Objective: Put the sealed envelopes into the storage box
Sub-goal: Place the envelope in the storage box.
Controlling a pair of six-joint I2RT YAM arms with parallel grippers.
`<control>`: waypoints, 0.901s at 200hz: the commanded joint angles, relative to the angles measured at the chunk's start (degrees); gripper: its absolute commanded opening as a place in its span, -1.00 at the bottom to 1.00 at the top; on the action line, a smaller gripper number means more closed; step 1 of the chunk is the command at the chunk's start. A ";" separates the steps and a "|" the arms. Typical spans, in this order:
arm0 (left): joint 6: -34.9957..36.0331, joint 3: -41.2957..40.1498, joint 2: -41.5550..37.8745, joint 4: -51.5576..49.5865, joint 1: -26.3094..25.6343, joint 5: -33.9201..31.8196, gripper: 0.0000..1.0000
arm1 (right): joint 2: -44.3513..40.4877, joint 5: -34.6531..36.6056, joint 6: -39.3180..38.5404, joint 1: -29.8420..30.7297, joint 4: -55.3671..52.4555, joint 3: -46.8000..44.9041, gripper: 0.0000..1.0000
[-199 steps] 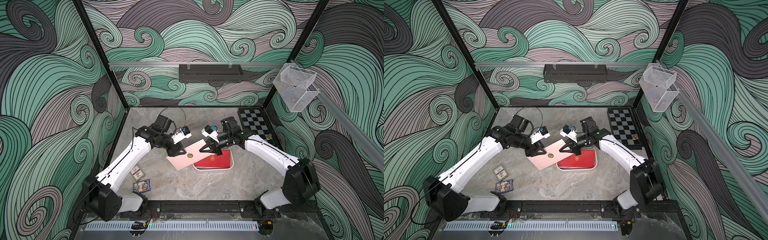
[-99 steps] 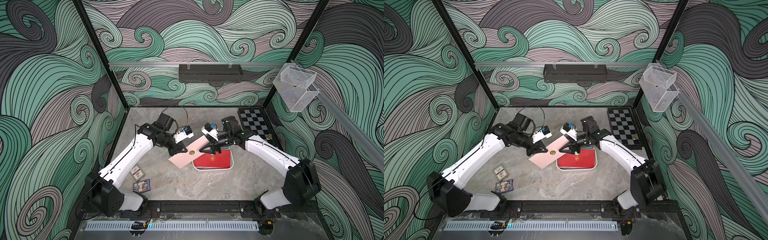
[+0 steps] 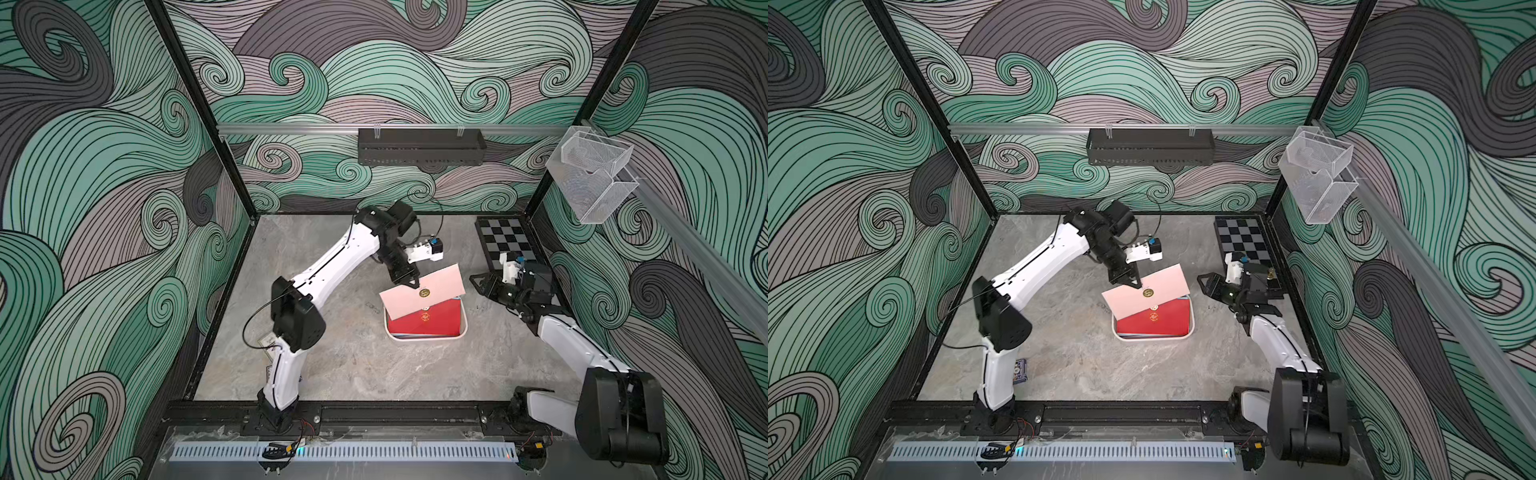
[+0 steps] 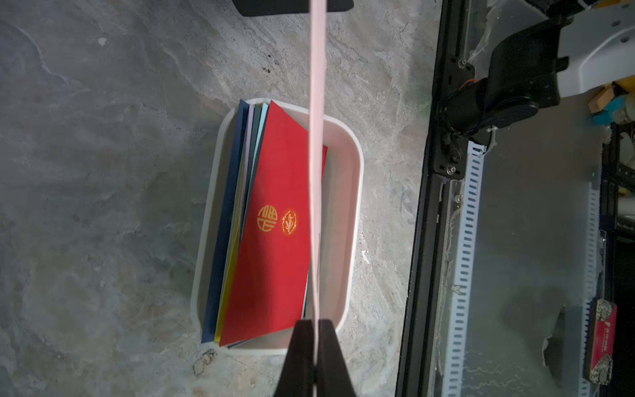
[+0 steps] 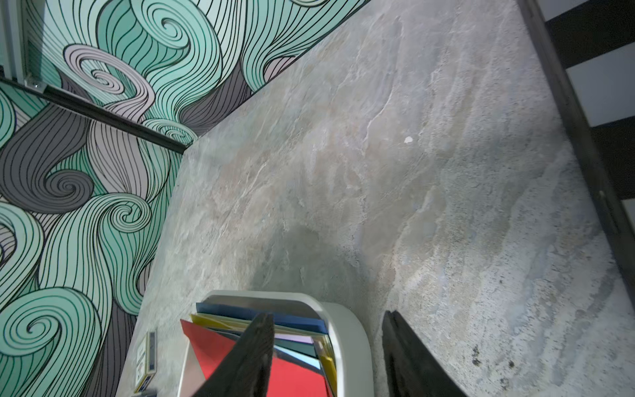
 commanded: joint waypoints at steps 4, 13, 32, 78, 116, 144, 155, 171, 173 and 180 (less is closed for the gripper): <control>2.71 6.38 4.00 -8.71 -2.99 -3.49 -1.00 | -0.17 2.03 2.43 -1.03 3.64 -1.95 0.09; 3.02 6.86 5.01 -8.70 -3.77 -4.74 -1.00 | -0.17 1.64 2.05 -1.08 3.48 -1.95 0.09; 2.78 8.30 7.17 -8.89 -4.56 -7.82 -1.00 | -0.31 1.03 1.30 -1.12 3.15 -1.82 0.09; 3.66 10.29 10.71 -8.59 -5.09 -8.86 -1.00 | -0.83 0.77 0.19 -1.06 2.34 -1.49 0.09; 3.63 9.52 12.67 -8.35 -5.09 -10.71 -1.00 | -0.28 0.37 -0.21 -1.11 2.02 -0.81 0.09; 3.46 9.03 14.26 -8.42 -5.17 -10.62 -1.00 | 0.72 -0.40 0.04 -1.09 2.74 -1.11 0.09; 3.70 8.98 14.80 -8.75 -5.22 -10.64 -1.00 | 0.94 -0.77 -0.07 -1.05 2.68 -1.11 0.09; 3.80 8.70 15.21 -8.34 -5.35 -10.54 -1.00 | 0.95 -1.25 -0.30 -1.02 2.93 -1.21 0.09; 3.85 8.71 15.31 -8.26 -5.39 -10.54 -1.00 | 1.01 -1.26 -0.34 -1.03 2.97 -1.27 0.09; 3.43 8.55 15.55 -7.95 -5.52 -10.99 -1.00 | 1.04 -1.34 -0.34 -1.03 2.91 -1.16 0.09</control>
